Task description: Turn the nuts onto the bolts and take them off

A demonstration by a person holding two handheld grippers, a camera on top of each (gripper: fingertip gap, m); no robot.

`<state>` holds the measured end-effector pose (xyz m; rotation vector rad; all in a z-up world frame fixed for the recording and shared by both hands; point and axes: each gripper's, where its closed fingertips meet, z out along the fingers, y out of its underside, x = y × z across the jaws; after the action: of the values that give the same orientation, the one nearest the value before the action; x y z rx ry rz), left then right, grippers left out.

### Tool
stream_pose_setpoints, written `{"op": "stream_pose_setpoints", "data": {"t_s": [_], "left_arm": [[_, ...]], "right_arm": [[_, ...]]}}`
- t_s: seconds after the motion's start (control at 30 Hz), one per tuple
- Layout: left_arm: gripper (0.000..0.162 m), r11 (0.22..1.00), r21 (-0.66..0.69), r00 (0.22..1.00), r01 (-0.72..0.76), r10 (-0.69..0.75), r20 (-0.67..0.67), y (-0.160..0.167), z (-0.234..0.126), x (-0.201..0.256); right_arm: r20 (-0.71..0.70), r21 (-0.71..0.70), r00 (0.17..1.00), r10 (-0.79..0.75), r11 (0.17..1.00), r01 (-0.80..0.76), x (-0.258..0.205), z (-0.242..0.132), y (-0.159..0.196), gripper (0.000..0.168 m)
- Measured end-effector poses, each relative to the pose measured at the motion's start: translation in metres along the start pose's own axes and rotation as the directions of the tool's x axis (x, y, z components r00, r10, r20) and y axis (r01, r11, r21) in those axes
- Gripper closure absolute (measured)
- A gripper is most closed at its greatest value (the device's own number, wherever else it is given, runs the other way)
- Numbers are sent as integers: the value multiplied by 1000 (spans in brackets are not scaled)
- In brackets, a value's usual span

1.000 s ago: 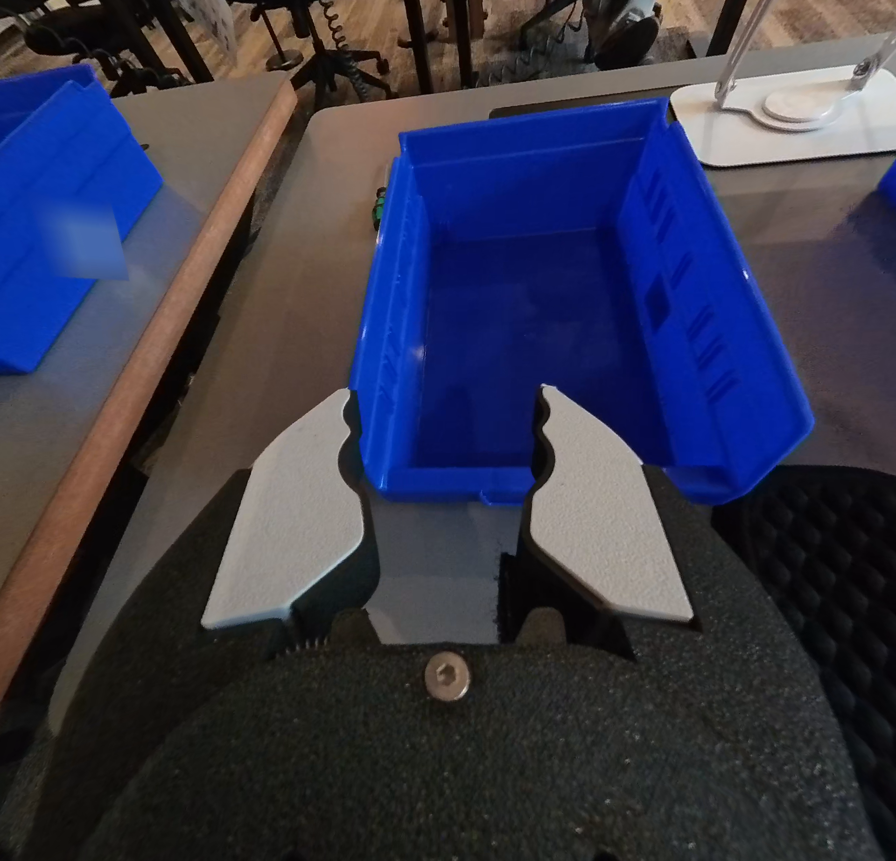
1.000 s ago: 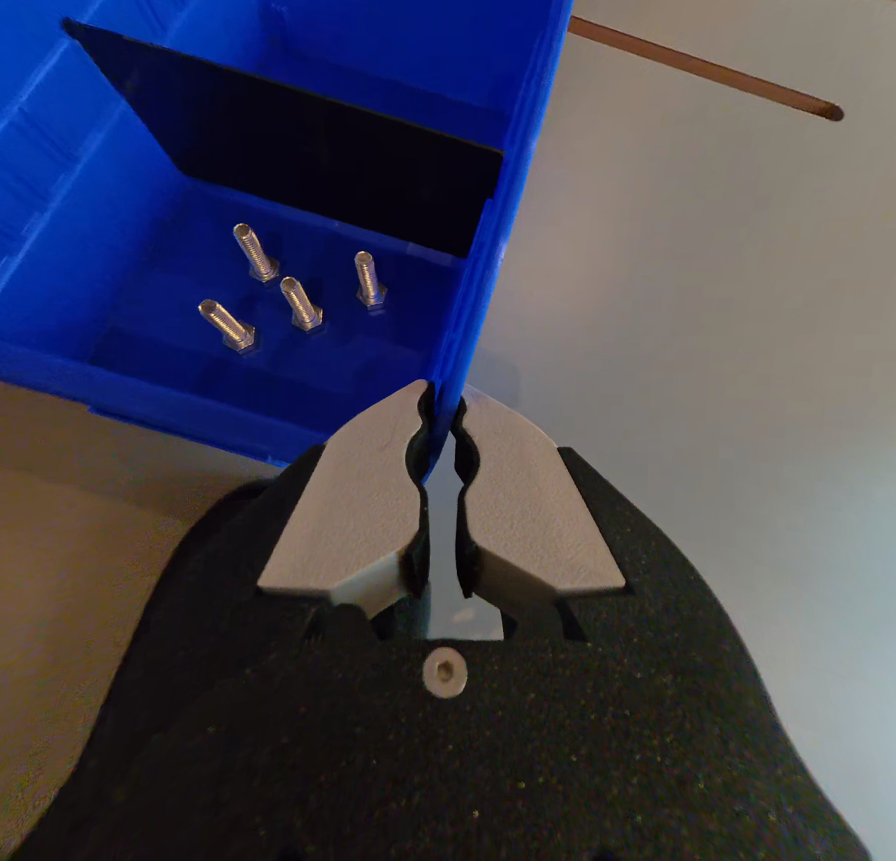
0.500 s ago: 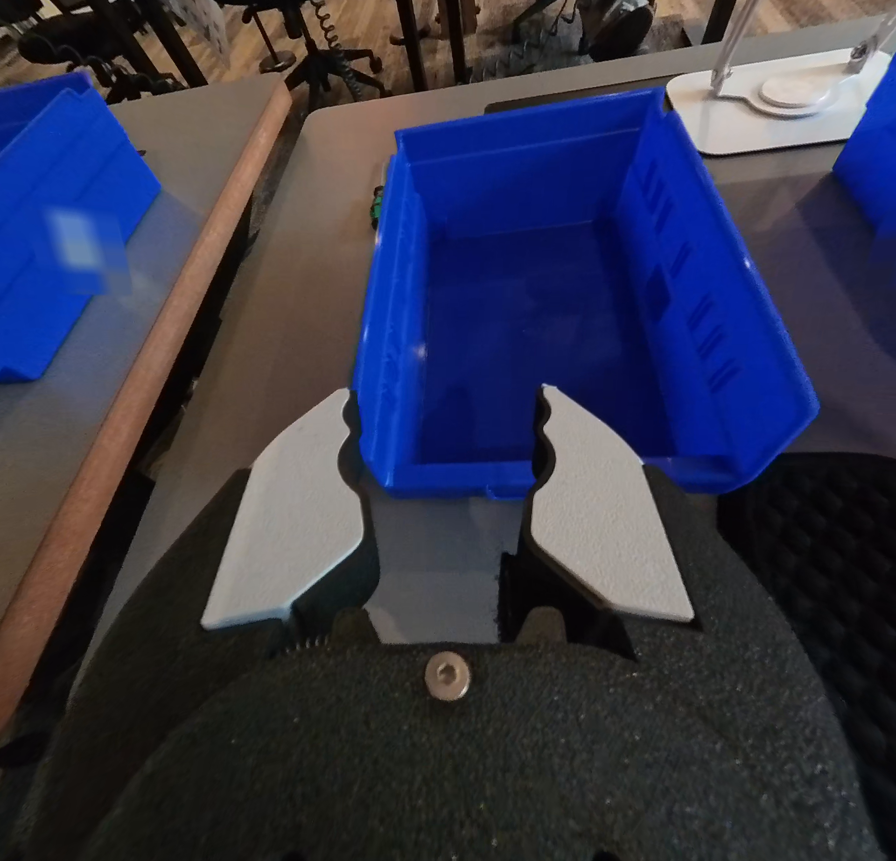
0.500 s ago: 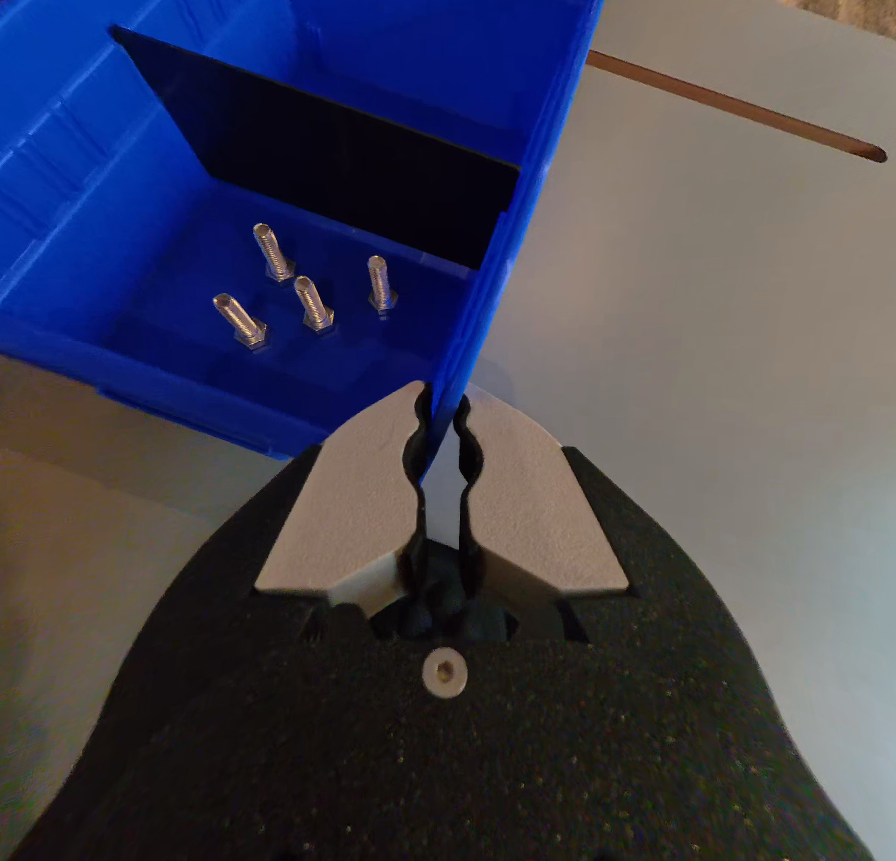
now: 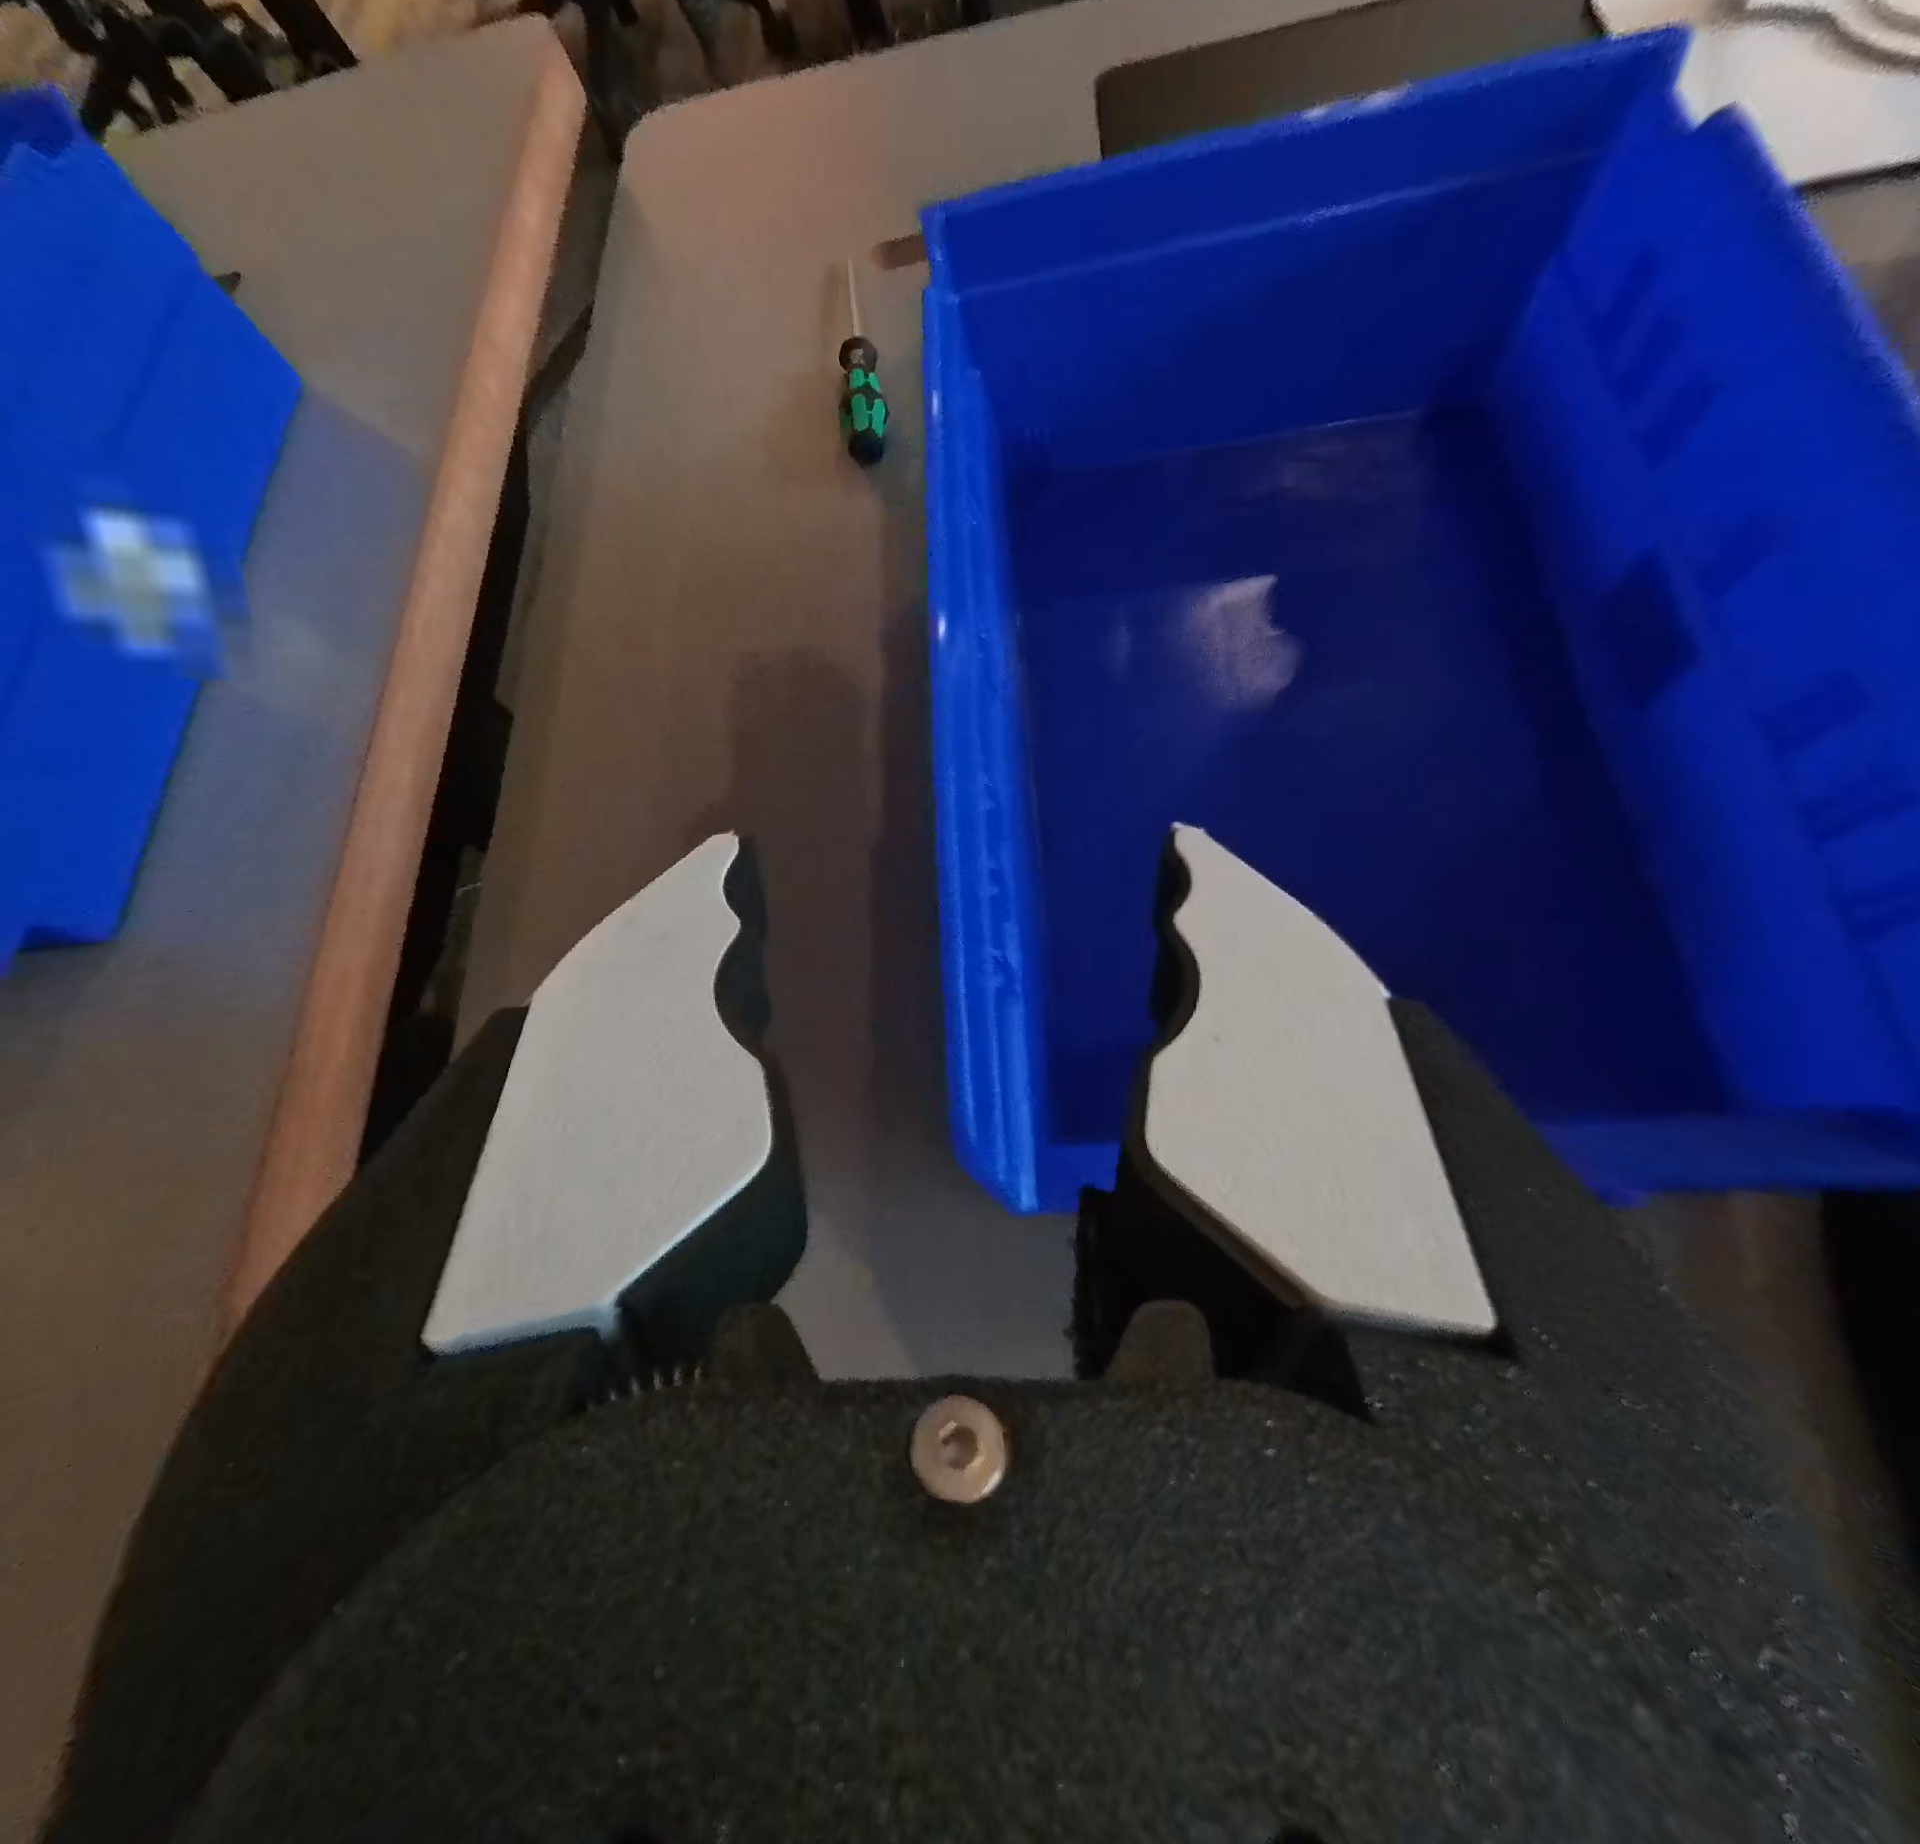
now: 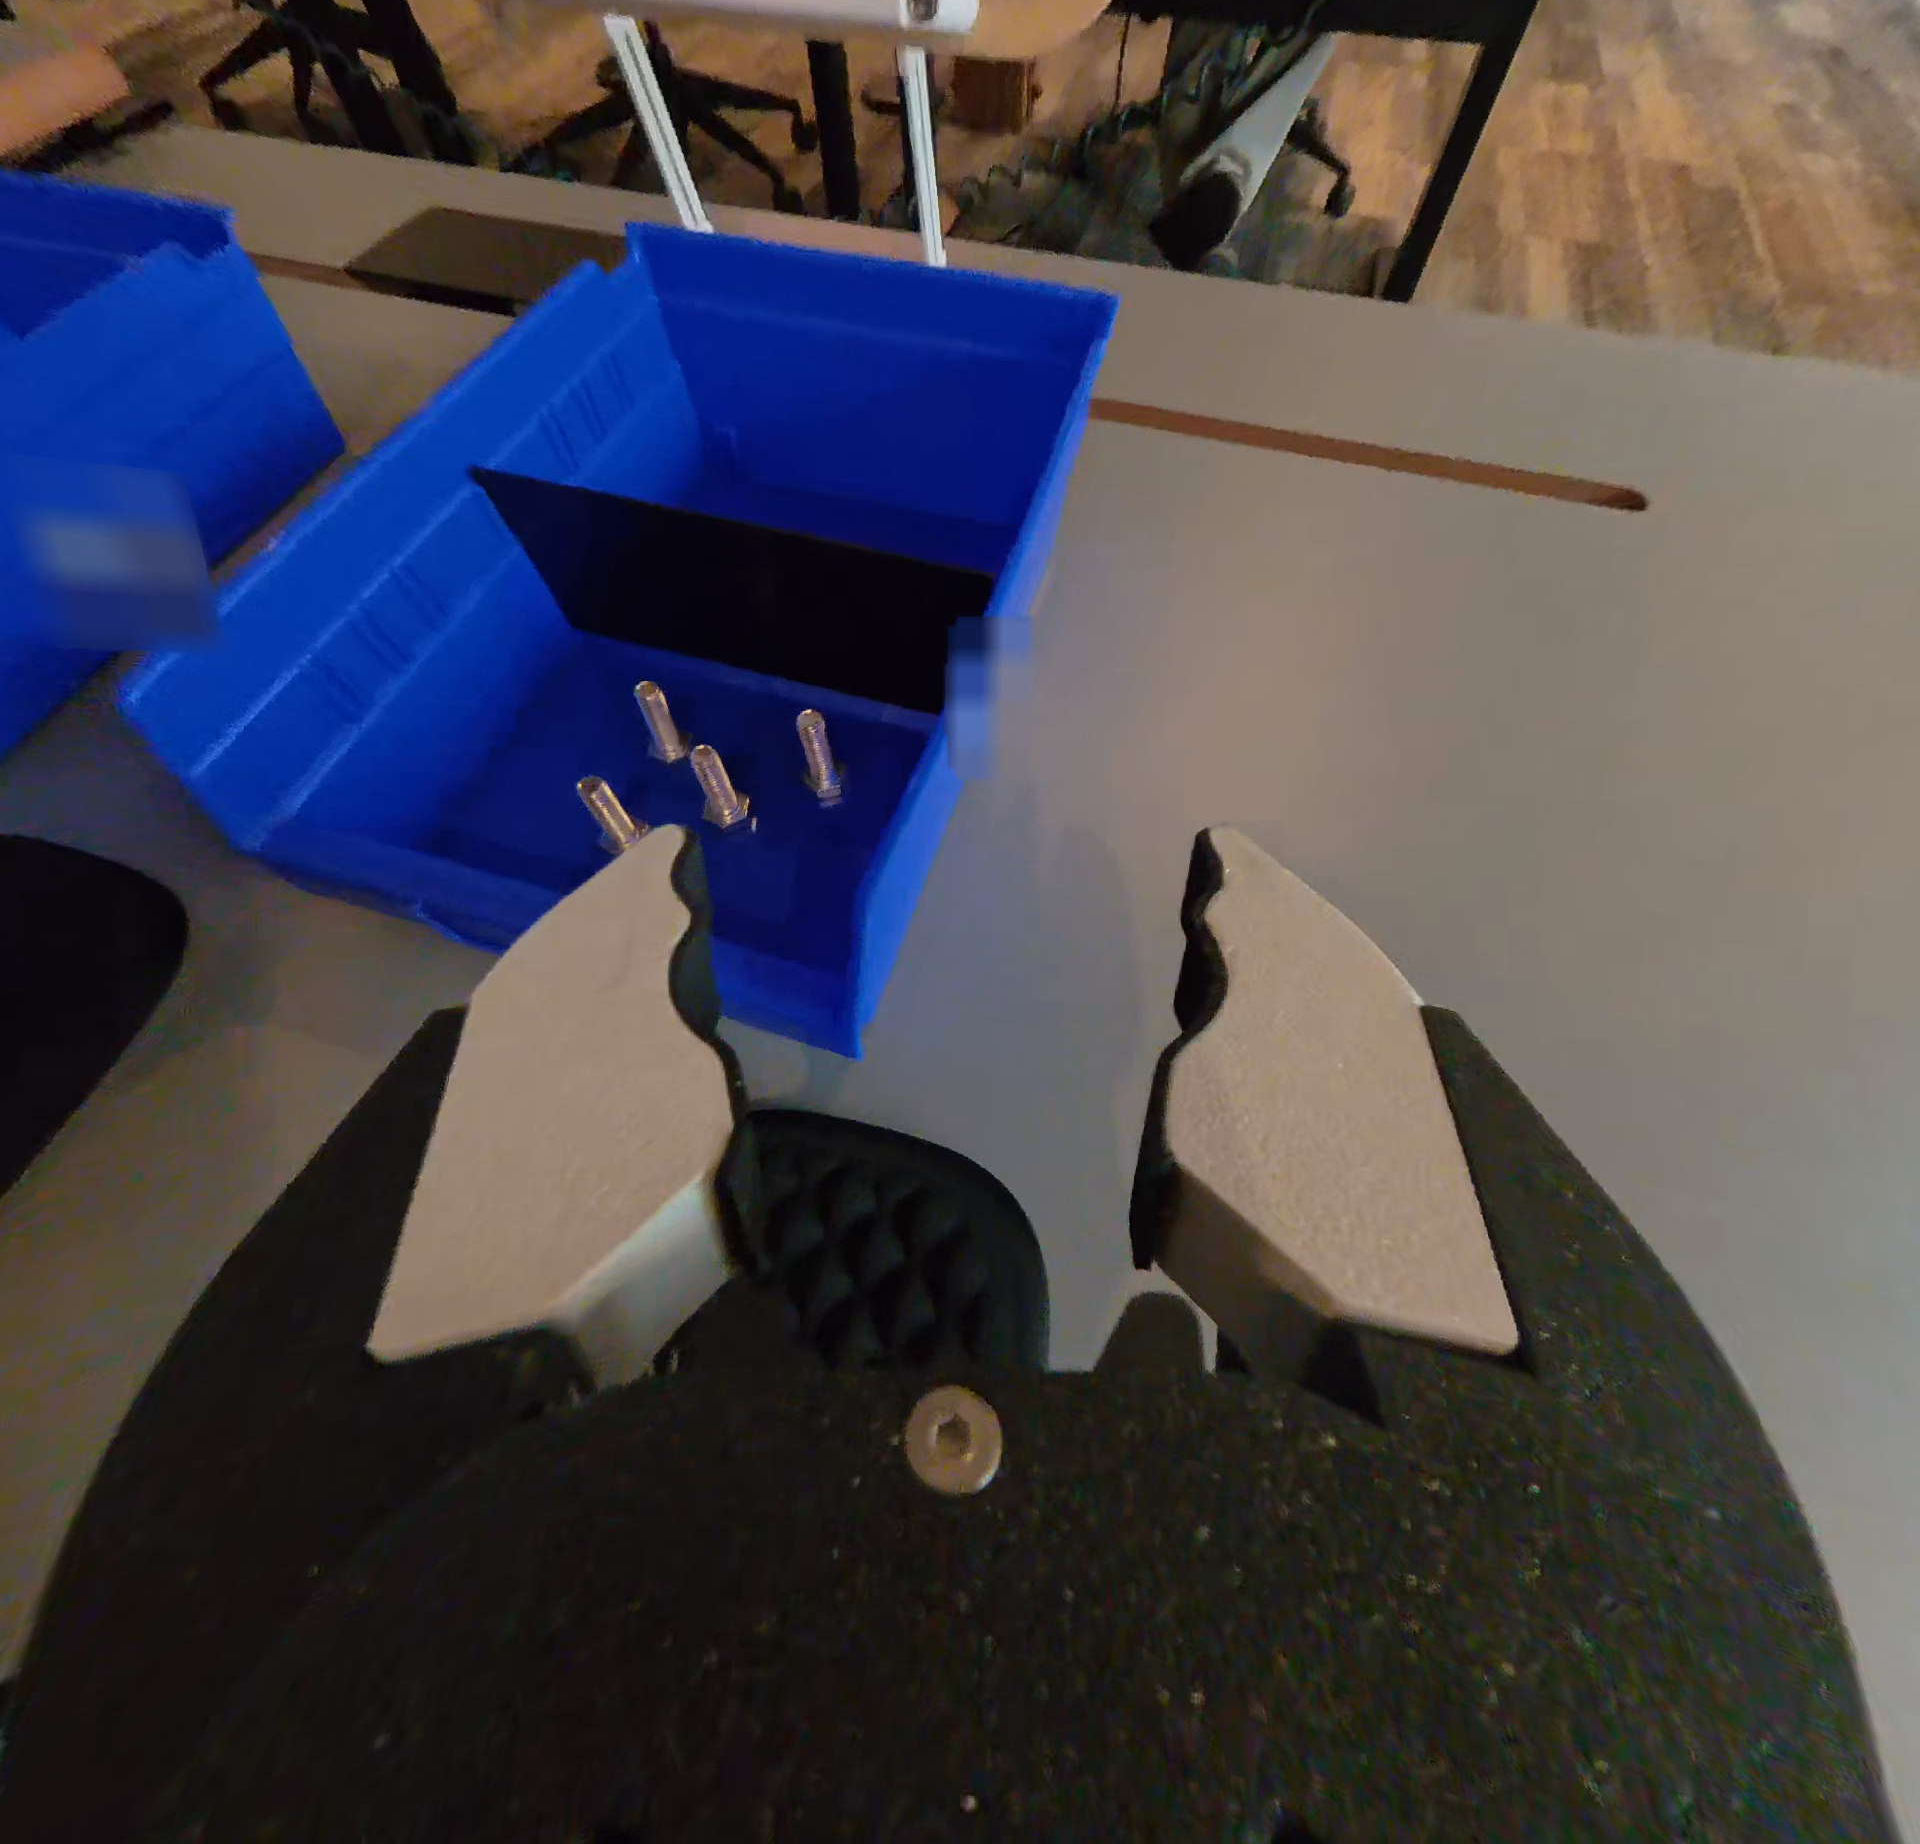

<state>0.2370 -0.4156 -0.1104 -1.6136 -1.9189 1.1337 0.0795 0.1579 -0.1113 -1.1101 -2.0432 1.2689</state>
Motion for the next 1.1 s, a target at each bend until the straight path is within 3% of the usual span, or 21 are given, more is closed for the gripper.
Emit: {"op": "stream_pose_setpoints", "data": {"t_s": [0.3, 0.33, 0.47, 0.5, 0.9, 1.1], "left_arm": [[96, 973, -225, 998, -39, 27, -59, 20, 51, -10], [102, 971, -235, 997, -43, 28, -68, 22, 53, -9], [150, 976, -214, 994, -40, 17, -111, 23, 59, -1], [152, 978, -207, 993, -30, 5, -120, 22, 61, 0], [156, 995, -102, 967, 5, -30, -253, 15, 59, 28], [156, 994, -99, 977, 36, -57, -208, 13, 61, 31]], "right_arm": [[-27, 2, 1000, -7, 1000, 7, 12, -9, 2, 83], [-28, -3, 1000, -9, 1000, 9, 13, -9, 4, 83], [-34, -9, 999, -13, 1000, 12, 16, -8, 7, 84], [-34, -11, 999, -13, 1000, 13, 17, -8, 8, 84], [-13, -39, 999, -35, 999, 34, 12, -1, 13, 86], [-30, -25, 999, -32, 999, 31, 14, -8, 8, 87]]}}
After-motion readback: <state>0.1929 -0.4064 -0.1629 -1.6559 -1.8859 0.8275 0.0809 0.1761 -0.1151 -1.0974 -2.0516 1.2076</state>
